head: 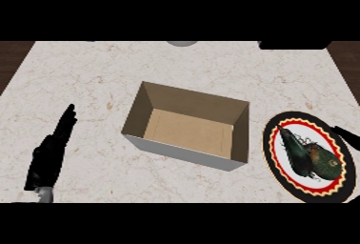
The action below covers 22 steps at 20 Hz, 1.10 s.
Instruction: Pick the squash from the plate and place it in the cardboard box
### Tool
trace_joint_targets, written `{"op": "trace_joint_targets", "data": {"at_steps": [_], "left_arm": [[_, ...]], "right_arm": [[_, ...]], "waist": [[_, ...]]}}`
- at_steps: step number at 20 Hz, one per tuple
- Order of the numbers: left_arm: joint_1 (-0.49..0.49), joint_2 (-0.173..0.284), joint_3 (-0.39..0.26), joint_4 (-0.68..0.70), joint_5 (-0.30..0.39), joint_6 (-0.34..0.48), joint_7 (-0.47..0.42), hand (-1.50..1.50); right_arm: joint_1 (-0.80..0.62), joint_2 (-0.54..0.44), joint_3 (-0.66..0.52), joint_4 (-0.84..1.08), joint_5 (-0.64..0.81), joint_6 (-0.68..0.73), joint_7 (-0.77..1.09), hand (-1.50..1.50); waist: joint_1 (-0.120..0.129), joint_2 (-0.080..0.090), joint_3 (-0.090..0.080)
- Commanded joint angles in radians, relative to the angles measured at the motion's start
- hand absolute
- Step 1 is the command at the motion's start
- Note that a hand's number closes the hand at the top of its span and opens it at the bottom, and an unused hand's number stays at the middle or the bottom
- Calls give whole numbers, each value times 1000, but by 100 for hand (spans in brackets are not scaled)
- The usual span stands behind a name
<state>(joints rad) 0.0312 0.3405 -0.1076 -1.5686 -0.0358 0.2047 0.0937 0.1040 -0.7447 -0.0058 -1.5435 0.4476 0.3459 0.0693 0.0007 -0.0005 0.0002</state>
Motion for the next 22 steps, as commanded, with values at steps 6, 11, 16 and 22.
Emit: {"op": "trace_joint_targets", "data": {"at_steps": [6, 11, 16, 22], "left_arm": [[26, -52, 26, -12, -62, -31, 8, 0], [-21, -70, 45, -45, -92, -38, 59, 0], [-35, -117, 69, 76, -100, -59, -45, 0], [-29, -122, 73, -38, -134, -80, 67, 0]], "right_arm": [[-74, 100, -27, 136, 138, 0, -86, -150], [-40, 73, -114, 144, 142, 35, -158, -150], [-69, 205, -61, 48, 200, 44, -18, -150], [-100, 216, -86, 230, 282, -12, -156, -150]], "waist": [[4, 0, 0], [0, 0, 0], [-1, 0, 0], [2, 0, 0]]}}
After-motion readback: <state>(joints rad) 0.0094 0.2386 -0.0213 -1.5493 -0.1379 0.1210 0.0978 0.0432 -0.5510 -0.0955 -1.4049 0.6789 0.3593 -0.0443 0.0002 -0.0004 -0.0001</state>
